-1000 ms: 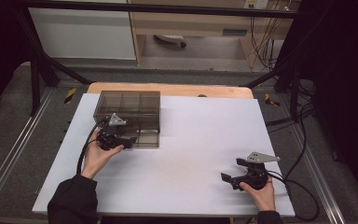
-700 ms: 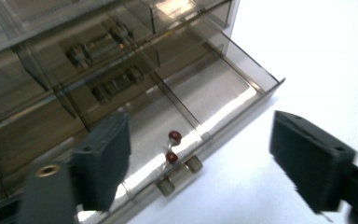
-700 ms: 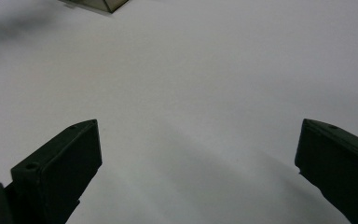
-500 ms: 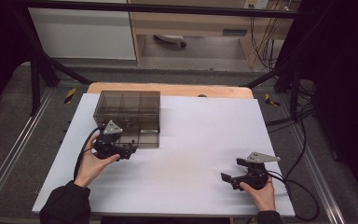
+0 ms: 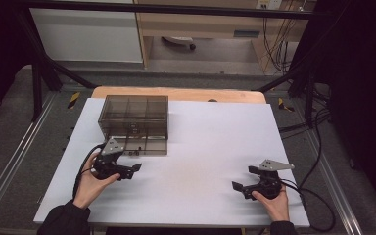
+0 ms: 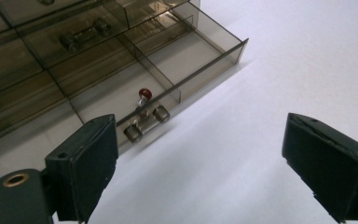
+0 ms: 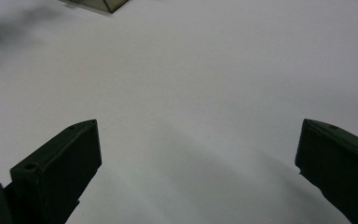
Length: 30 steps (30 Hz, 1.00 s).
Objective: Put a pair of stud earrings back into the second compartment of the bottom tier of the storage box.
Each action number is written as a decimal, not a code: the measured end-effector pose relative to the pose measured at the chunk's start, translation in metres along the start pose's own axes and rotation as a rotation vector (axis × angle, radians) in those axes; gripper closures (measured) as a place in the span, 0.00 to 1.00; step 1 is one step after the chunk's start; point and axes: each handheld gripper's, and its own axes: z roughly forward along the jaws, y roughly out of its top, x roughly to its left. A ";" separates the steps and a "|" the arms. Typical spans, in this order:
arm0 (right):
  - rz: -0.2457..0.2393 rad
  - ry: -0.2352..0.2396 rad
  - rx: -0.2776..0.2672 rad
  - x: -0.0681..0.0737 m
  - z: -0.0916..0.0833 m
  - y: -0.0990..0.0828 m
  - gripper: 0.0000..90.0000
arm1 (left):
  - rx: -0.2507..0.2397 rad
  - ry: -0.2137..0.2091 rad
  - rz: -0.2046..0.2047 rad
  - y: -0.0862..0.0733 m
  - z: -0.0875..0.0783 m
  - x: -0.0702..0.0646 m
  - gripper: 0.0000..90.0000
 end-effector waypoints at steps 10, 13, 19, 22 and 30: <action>0.000 0.002 0.003 0.000 0.000 0.000 0.01 | -0.019 -0.001 0.002 -0.025 -0.011 0.007 0.11; -0.001 0.002 0.003 0.000 0.000 0.000 0.01 | -0.017 0.004 0.000 -0.030 -0.014 0.010 0.11; 0.000 0.002 0.005 0.000 0.000 0.000 0.01 | -0.022 0.017 -0.013 -0.042 -0.018 0.018 0.10; -0.002 0.002 0.007 0.000 0.000 0.000 0.01 | -0.025 0.014 -0.024 -0.047 -0.021 0.021 0.10; -0.003 0.006 0.008 0.000 0.000 -0.001 0.01 | -0.018 0.029 -0.040 -0.059 -0.025 0.029 0.11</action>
